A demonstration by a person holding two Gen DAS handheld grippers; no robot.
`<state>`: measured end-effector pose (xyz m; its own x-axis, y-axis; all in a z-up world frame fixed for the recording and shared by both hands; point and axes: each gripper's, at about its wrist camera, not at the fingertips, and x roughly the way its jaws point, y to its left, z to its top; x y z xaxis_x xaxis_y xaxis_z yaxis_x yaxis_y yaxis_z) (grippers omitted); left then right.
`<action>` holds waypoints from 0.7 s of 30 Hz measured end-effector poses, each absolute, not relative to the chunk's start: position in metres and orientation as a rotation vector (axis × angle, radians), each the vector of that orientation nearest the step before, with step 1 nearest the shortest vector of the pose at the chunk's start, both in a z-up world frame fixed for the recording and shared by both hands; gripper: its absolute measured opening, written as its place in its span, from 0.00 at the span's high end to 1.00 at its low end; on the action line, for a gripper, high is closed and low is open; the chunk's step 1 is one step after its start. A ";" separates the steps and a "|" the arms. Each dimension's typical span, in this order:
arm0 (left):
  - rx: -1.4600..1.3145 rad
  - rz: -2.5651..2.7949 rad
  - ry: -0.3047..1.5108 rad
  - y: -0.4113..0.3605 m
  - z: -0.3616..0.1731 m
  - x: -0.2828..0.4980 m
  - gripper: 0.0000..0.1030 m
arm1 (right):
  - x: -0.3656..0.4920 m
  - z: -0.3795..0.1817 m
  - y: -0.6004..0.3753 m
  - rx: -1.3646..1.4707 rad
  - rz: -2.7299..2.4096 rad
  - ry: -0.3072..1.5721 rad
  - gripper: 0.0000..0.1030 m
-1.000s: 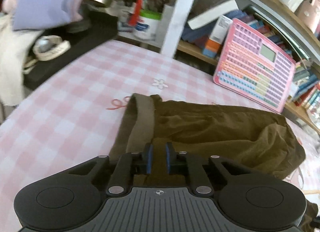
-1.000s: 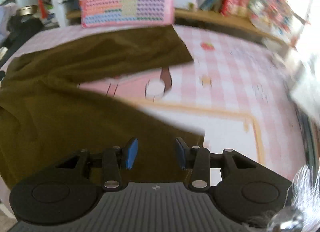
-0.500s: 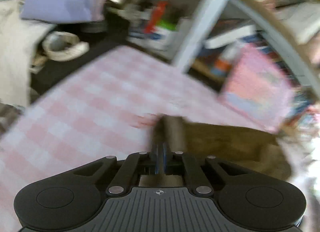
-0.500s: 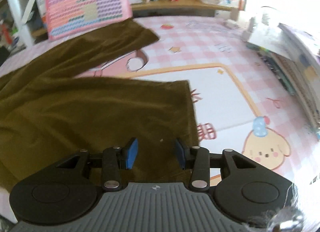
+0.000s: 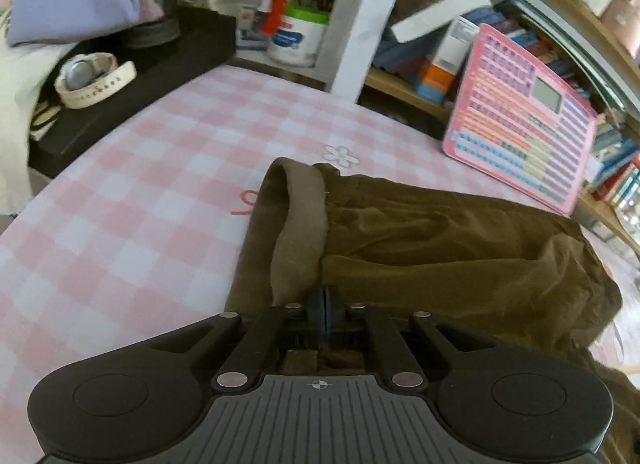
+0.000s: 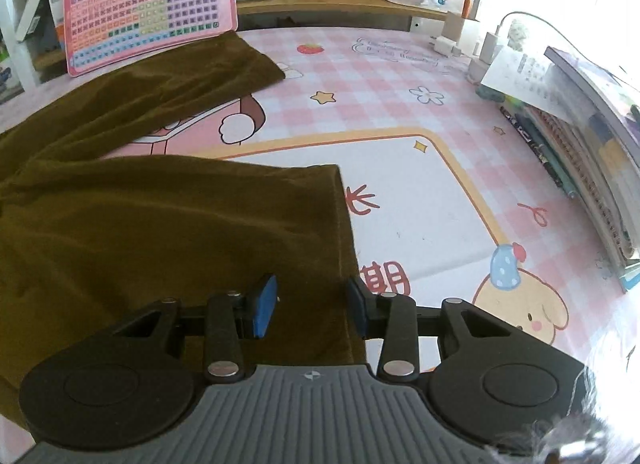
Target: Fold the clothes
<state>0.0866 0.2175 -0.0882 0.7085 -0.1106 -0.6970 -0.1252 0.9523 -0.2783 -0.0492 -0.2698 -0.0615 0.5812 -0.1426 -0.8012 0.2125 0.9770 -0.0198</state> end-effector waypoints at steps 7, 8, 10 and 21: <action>-0.318 0.043 0.805 0.219 -0.083 0.090 0.95 | -0.026 -0.063 -0.286 0.113 -0.177 0.917 0.65; -0.326 0.047 0.810 0.219 -0.082 0.091 0.95 | -0.021 -0.063 -0.287 0.105 -0.170 0.913 0.65; -0.337 0.041 0.813 0.219 -0.079 0.088 0.95 | -0.010 -0.063 -0.289 0.096 -0.162 0.908 0.65; -0.348 -0.085 0.757 0.209 -0.042 -0.007 0.94 | -0.035 -0.048 -0.287 0.092 -0.172 0.878 0.65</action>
